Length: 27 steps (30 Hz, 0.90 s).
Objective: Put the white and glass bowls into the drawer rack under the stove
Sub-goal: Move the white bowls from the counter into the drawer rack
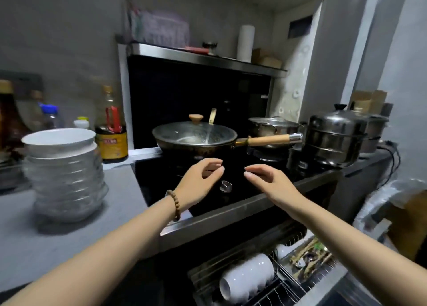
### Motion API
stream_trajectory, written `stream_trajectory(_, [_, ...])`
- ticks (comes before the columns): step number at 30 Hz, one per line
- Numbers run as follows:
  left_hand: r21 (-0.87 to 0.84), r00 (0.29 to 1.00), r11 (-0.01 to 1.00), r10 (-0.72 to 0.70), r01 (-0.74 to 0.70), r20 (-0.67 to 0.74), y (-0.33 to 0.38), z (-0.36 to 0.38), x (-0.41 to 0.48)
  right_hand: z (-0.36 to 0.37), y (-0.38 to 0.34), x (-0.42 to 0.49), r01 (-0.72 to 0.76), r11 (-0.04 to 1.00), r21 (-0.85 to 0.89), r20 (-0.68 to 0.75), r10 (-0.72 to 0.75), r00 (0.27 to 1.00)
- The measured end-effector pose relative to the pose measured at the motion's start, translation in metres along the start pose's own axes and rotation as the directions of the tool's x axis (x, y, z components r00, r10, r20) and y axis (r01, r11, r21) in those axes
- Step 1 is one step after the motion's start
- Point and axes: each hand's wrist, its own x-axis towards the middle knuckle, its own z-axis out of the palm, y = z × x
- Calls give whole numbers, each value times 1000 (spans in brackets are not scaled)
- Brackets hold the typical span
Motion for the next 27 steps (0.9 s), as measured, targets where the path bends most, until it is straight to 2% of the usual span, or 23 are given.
stream_trajectory(5, [177,976,981,109,-75,-189,27,-103,-17,49,-72,29,124,989,75,89,-131,987])
stream_trajectory(10, [293,934,956,131,-30,-333,36,-188,-45,110,-127,54,224,971,85,198,-236,951])
stream_trajectory(14, [408,906,911,120,63,-407,28,-242,-73,162,-163,68,252,962,105,270,-271,924])
stream_trajectory(19, [409,880,894,36,184,-474,8,-289,-96,217,-188,82,265,952,156,324,-302,896])
stream_trajectory(23, [379,872,880,-75,286,-484,-14,-308,-103,244,-189,92,256,960,118,369,-281,886])
stream_trajectory(27, [295,878,904,-153,310,-454,-32,-311,-101,259,-184,100,257,962,94,366,-273,889])
